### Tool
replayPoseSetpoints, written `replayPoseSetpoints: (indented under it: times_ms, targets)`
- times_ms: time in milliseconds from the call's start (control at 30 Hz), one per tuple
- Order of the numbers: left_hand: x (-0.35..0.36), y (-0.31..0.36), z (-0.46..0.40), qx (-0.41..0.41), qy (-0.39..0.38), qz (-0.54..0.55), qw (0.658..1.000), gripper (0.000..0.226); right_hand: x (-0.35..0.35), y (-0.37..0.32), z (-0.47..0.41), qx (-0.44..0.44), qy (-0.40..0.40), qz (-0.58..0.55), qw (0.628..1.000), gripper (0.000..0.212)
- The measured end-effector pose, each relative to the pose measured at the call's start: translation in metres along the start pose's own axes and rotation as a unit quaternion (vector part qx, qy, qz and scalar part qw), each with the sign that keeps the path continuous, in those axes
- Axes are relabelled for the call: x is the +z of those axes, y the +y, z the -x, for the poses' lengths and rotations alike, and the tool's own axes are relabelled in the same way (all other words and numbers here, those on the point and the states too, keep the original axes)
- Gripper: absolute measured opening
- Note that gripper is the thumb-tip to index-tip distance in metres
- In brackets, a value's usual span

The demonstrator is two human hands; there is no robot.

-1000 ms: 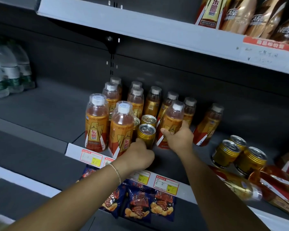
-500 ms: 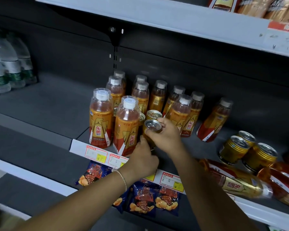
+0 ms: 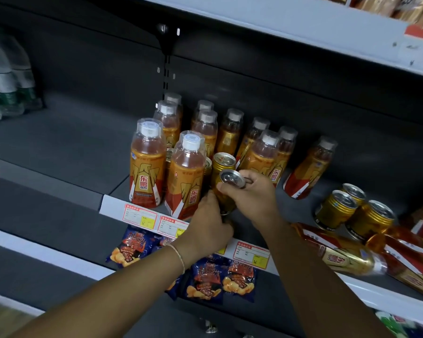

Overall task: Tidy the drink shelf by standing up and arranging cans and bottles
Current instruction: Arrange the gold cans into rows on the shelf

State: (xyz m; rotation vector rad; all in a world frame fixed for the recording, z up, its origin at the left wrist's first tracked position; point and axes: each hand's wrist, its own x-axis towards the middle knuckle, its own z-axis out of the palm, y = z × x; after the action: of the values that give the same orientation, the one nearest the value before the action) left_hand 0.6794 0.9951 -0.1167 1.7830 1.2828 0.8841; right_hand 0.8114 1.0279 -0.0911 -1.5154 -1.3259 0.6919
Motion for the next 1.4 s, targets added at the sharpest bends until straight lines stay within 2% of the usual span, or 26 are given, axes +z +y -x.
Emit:
replayPoseSetpoints:
  times_ms: [100,167,267,300,400,567,733,867,967,1067,1133,1200,1267,1400]
  targets:
    - [0.0,0.008,0.0,0.037,0.017,-0.001,0.999,0.075,-0.013,-0.012,0.008,-0.008,0.017,-0.061,0.998,0.029]
    - [-0.002,0.019,-0.001,0.066,0.03,0.003,0.997,0.078,-0.026,-0.023,0.013,-0.003,0.02,-0.12,0.993,0.04]
    - [-0.002,0.04,-0.003,0.108,0.048,0.03,0.993,0.061,-0.049,-0.041,0.019,0.002,0.034,-0.176,0.984,0.069]
    - [-0.001,0.049,-0.003,0.112,0.047,0.041,0.992,0.056,-0.057,-0.046,0.022,-0.001,0.04,-0.182,0.982,0.073]
    - [0.009,0.077,-0.001,0.109,0.027,0.074,0.991,0.052,-0.09,-0.054,0.032,-0.008,0.057,-0.168,0.984,0.073]
    - [0.047,0.121,0.009,0.103,-0.015,0.118,0.988,0.062,-0.162,-0.048,0.056,-0.016,0.071,-0.122,0.99,0.066]
    - [0.103,0.161,0.029,0.082,-0.095,0.217,0.968,0.053,-0.234,-0.03,0.084,0.001,0.062,-0.121,0.991,0.04]
    - [0.152,0.188,0.044,0.053,-0.173,0.293,0.939,0.05,-0.292,-0.014,0.107,0.017,0.062,-0.122,0.99,0.03]
    - [0.187,0.208,0.051,0.035,-0.223,0.346,0.911,0.045,-0.335,-0.001,0.127,0.03,0.069,-0.137,0.988,0.033]
    - [0.226,0.23,0.058,0.027,-0.269,0.365,0.891,0.052,-0.378,0.013,0.147,0.037,0.081,-0.141,0.986,0.035]
    - [0.252,0.247,0.064,0.027,-0.31,0.373,0.874,0.048,-0.407,0.02,0.16,0.043,0.096,-0.134,0.985,0.035]
    - [0.279,0.263,0.07,0.02,-0.354,0.388,0.851,0.039,-0.434,0.027,0.174,0.052,0.109,-0.131,0.984,0.039]
    - [0.303,0.277,0.075,0.002,-0.387,0.402,0.83,0.041,-0.458,0.034,0.186,0.066,0.119,-0.119,0.984,0.048]
    - [0.347,0.301,0.08,-0.006,-0.451,0.396,0.8,0.04,-0.501,0.051,0.206,0.085,0.174,-0.106,0.975,0.051]
